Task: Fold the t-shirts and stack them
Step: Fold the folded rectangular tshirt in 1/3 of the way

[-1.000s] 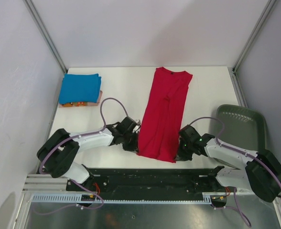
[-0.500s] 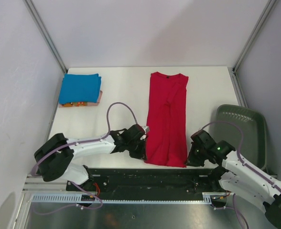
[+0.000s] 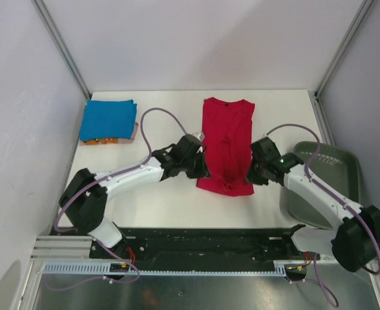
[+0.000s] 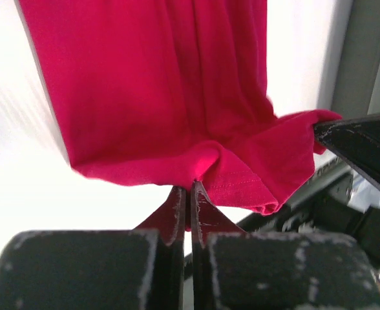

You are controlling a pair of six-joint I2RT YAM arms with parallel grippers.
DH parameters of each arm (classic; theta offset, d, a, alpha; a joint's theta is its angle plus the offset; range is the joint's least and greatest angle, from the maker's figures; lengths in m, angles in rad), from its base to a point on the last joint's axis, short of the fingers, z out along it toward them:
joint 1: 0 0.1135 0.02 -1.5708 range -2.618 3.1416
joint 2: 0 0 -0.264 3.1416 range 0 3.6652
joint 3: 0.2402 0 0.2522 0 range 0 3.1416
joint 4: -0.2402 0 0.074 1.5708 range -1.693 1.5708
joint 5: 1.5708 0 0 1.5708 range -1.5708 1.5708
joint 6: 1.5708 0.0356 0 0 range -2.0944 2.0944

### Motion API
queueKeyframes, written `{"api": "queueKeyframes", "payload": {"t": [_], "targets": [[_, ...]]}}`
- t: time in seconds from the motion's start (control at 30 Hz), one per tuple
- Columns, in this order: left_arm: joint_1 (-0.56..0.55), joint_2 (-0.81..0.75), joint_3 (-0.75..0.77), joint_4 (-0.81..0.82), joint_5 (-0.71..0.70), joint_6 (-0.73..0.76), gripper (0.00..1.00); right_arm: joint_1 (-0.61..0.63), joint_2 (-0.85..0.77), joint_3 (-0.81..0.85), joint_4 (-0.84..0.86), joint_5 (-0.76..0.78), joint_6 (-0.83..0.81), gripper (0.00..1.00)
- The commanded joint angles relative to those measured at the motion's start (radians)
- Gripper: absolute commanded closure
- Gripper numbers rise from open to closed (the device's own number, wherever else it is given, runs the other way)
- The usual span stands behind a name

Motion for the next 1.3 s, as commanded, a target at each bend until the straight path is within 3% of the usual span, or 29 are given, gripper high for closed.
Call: {"api": "queueKeyframes", "payload": {"t": [0.0,0.37,0.63,1.27], "targets": [[0.06,0.107,0.148,0.011,-0.068,0.013,1.0,-0.071,0.11,0.13,0.157,0.086,-0.101,1.0],[0.184,0.384,0.409,0.014,-0.074,0.046,1.0,-0.252,0.372,0.268,0.403,0.035,-0.169,1.0],[0.241,0.509,0.52,0.014,-0.057,0.052,1.0,-0.312,0.565,0.369,0.501,-0.052,-0.161,1.0],[0.319,0.64,0.691,0.014,0.062,0.105,1.0,-0.33,0.725,0.52,0.488,-0.092,-0.144,1.0]]}}
